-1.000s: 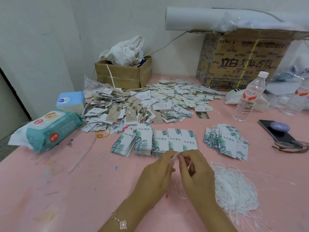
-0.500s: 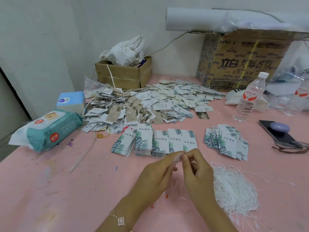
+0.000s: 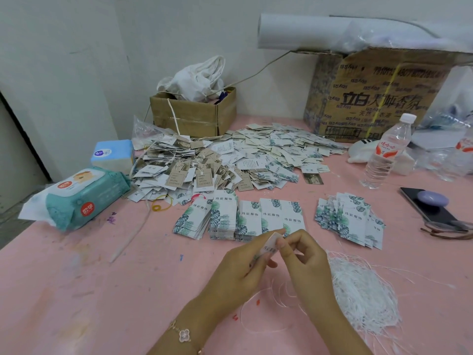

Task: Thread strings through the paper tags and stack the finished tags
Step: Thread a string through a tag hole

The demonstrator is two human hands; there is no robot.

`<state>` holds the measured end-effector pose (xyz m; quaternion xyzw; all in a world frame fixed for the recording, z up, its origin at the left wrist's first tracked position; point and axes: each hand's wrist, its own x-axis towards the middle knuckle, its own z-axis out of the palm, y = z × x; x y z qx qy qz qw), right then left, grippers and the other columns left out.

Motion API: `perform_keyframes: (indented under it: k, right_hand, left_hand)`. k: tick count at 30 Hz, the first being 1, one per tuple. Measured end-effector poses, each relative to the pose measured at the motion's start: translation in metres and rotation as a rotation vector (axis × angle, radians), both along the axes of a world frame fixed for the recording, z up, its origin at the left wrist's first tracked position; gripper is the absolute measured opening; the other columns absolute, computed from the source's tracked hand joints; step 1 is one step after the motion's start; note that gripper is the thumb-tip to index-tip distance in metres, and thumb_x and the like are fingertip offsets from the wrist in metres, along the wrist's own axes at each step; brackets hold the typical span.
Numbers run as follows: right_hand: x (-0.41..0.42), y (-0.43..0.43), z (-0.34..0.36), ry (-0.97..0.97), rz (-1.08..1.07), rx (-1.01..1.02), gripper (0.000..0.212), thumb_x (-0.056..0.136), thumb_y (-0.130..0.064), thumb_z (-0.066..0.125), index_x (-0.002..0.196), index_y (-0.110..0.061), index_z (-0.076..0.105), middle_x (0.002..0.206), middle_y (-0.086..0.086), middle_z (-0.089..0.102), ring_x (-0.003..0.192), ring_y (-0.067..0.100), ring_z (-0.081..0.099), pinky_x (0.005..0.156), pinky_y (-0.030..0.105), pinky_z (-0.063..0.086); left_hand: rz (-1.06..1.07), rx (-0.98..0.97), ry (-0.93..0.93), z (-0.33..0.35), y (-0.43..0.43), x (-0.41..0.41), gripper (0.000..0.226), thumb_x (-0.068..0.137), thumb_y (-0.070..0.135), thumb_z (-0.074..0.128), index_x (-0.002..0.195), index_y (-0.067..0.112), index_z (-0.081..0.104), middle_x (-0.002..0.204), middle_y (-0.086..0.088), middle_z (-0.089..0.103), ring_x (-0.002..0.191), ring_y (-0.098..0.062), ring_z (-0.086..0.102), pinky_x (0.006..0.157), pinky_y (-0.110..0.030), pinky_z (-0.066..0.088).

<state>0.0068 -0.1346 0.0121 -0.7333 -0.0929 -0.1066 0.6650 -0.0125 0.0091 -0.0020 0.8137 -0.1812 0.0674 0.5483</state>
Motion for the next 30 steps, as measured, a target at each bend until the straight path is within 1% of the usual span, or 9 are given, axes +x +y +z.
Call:
perform_keyframes:
  k: [3,6,12,15,18,20,22,26,30]
  right_hand:
    - [0.003,-0.003,0.001,0.122,-0.007,0.062,0.021,0.076,-0.034,0.072,0.069,-0.022,0.055,0.064,0.003,0.059,0.047,0.003,0.048,0.045,0.012,0.037]
    - [0.005,-0.007,0.001,0.234,0.034,0.154,0.029,0.066,-0.041,0.073,0.085,-0.021,0.064,0.057,-0.002,0.05,0.034,0.003,0.035,0.035,0.014,0.029]
    - [0.004,-0.007,0.004,0.363,0.121,0.244,0.022,0.061,-0.042,0.074,0.067,-0.023,0.065,0.044,-0.008,0.035,0.031,0.007,0.022,0.033,0.015,0.021]
    - [0.005,-0.01,0.006,0.412,0.187,0.289,0.017,0.066,-0.037,0.073,0.067,-0.021,0.065,0.045,-0.006,0.029,0.032,0.009,0.019,0.031,0.016,0.021]
    - [0.004,-0.012,0.006,0.438,0.237,0.305,0.019,0.07,-0.035,0.071,0.07,-0.017,0.064,0.048,-0.004,0.027,0.033,0.01,0.017,0.032,0.019,0.019]
    - [0.004,-0.012,0.006,0.428,0.27,0.291,0.023,0.07,-0.037,0.07,0.072,-0.016,0.063,0.048,-0.005,0.027,0.035,0.01,0.017,0.035,0.021,0.015]
    - [0.004,-0.011,0.006,0.416,0.302,0.256,0.024,0.073,-0.037,0.068,0.075,-0.014,0.061,0.048,-0.005,0.031,0.036,0.009,0.017,0.036,0.02,0.014]
    - [0.003,-0.007,0.006,0.423,0.364,0.265,0.019,0.074,-0.027,0.069,0.073,-0.015,0.055,0.053,0.0,0.042,0.036,0.007,0.019,0.032,0.016,0.018]
    - [0.002,-0.006,0.006,0.408,0.39,0.319,0.019,0.072,-0.023,0.071,0.069,-0.019,0.053,0.052,-0.002,0.039,0.036,0.006,0.019,0.031,0.014,0.02]
  left_hand:
    - [-0.009,-0.069,0.036,0.002,-0.002,0.001,0.045,0.102,0.016,0.046,0.135,0.046,0.05,0.113,0.012,0.068,0.095,-0.012,0.069,0.089,-0.031,0.054]
    - [-0.029,-0.123,0.051,0.004,-0.002,0.0,0.044,0.101,0.019,0.048,0.135,0.047,0.049,0.116,0.01,0.068,0.092,-0.013,0.07,0.085,-0.027,0.055]
    - [-0.028,-0.146,0.073,0.002,-0.001,0.0,0.05,0.1,0.018,0.05,0.139,0.049,0.044,0.122,0.009,0.066,0.111,-0.009,0.063,0.1,-0.039,0.05]
    - [-0.034,-0.128,0.026,0.004,-0.001,0.001,0.047,0.098,0.016,0.052,0.138,0.042,0.049,0.132,0.016,0.061,0.125,-0.006,0.054,0.105,-0.022,0.042]
    - [-0.033,-0.303,0.171,0.012,0.0,0.002,0.034,0.094,0.041,0.052,0.125,0.034,0.064,0.115,0.003,0.071,0.106,-0.018,0.066,0.093,-0.034,0.052]
    - [-0.012,-0.456,0.317,0.014,0.006,0.005,0.045,0.096,0.053,0.046,0.115,0.022,0.072,0.106,-0.007,0.074,0.099,-0.03,0.067,0.089,-0.04,0.052]
    - [-0.02,-0.517,0.354,0.015,0.013,0.01,0.042,0.094,0.045,0.05,0.108,0.014,0.074,0.102,-0.012,0.074,0.093,-0.037,0.062,0.085,-0.042,0.05]
    - [-0.004,-0.497,0.295,0.013,0.012,0.012,0.02,0.076,0.028,0.068,0.092,0.022,0.079,0.088,-0.013,0.074,0.079,-0.023,0.063,0.071,-0.033,0.049]
    - [0.013,-0.536,0.308,0.013,0.006,0.011,0.018,0.082,0.009,0.067,0.08,0.022,0.079,0.078,-0.003,0.075,0.065,-0.009,0.067,0.058,-0.019,0.051]
